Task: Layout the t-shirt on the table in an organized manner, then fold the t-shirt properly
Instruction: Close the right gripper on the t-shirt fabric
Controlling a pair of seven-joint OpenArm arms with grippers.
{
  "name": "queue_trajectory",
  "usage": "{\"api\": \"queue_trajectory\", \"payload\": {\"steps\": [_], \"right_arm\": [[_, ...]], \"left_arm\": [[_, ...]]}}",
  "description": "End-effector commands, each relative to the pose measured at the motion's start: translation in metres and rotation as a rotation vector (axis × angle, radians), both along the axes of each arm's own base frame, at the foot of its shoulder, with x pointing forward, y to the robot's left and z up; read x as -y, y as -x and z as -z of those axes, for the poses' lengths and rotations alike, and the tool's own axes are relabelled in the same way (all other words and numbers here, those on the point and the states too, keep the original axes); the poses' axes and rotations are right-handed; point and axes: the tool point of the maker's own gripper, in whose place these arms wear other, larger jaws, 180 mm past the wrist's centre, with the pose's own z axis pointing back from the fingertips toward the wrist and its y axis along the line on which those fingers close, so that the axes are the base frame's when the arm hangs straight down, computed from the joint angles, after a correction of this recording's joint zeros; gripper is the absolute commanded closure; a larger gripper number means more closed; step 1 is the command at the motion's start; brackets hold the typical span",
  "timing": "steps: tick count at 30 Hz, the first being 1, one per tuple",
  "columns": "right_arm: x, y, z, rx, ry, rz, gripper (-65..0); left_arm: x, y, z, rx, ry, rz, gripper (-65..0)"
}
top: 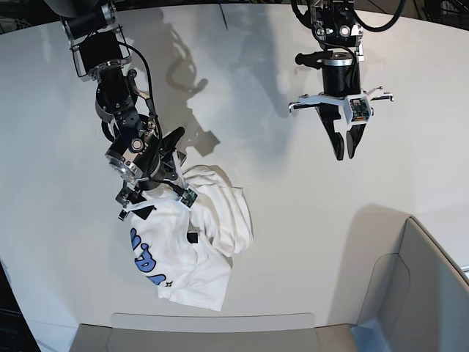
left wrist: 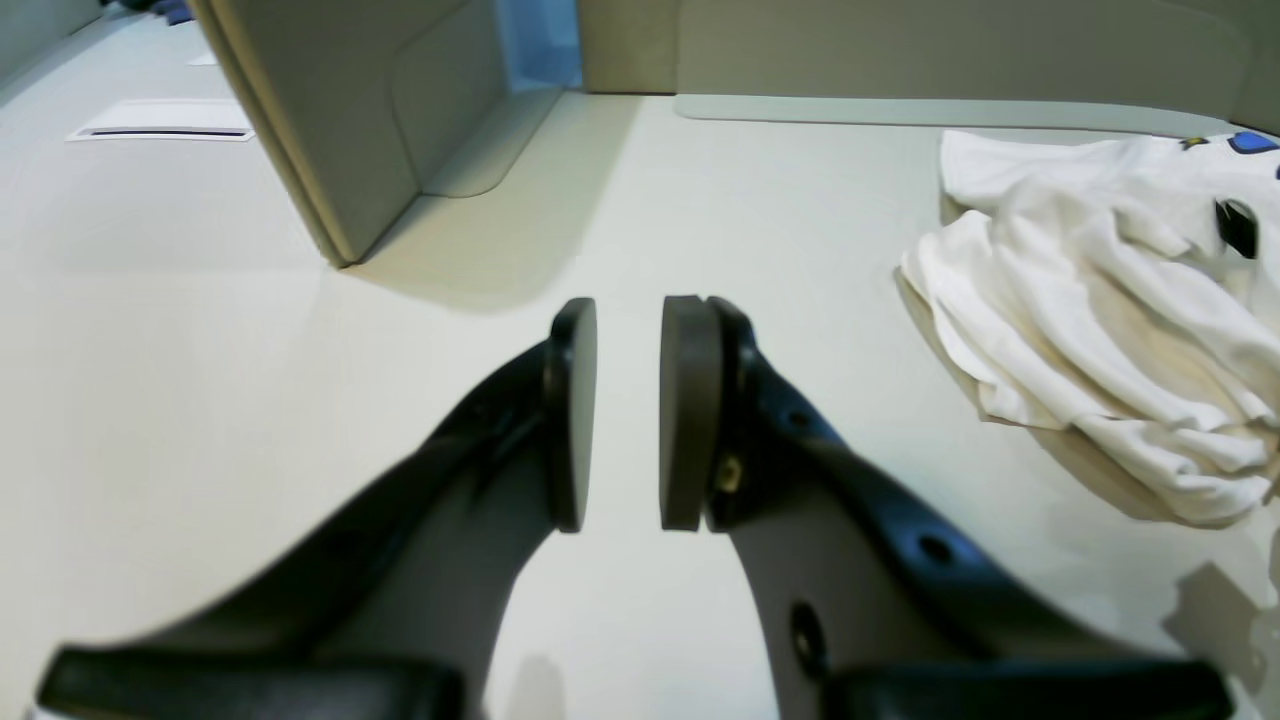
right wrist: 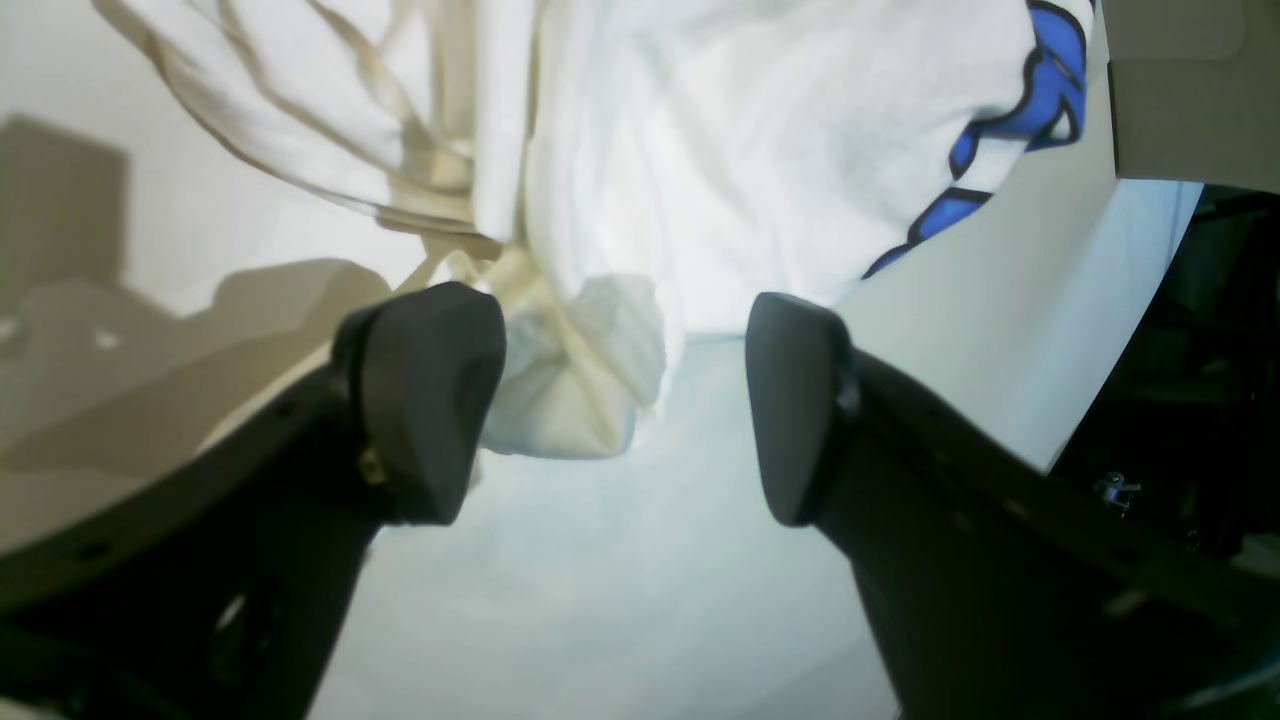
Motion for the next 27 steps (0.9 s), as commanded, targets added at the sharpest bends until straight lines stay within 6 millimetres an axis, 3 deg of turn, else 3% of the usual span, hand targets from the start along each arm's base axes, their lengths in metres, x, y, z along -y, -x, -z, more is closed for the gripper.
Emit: {"api": "queue_trajectory", "payload": {"steps": [1,7,17,27], "right_arm": [[0.002,-0.011,-0.017,0.059,-0.017,0.021,-41.6],[0.013,-0.020,-0.027,0.109,-0.104,0.152,-41.6],[0.017,-0.018,-0.026,0.105,-0.096,0.156,-41.5],[0.013,-0.020,-0.028,0.109,-0.105,0.148,-41.4]], "left_arm": [[-0.001,-0.001,-0.012,0.046,-0.008,-0.006,-12.8],[-0.001,0.001,-0.011,0.041,-0.008,-0.006,-12.8],[0.004,0.000,-0.014,0.037,-0.095,0.014,-12.8],[0.005,-0.001,-0.016,0.044,-0.074,-0.013,-12.8]]}}
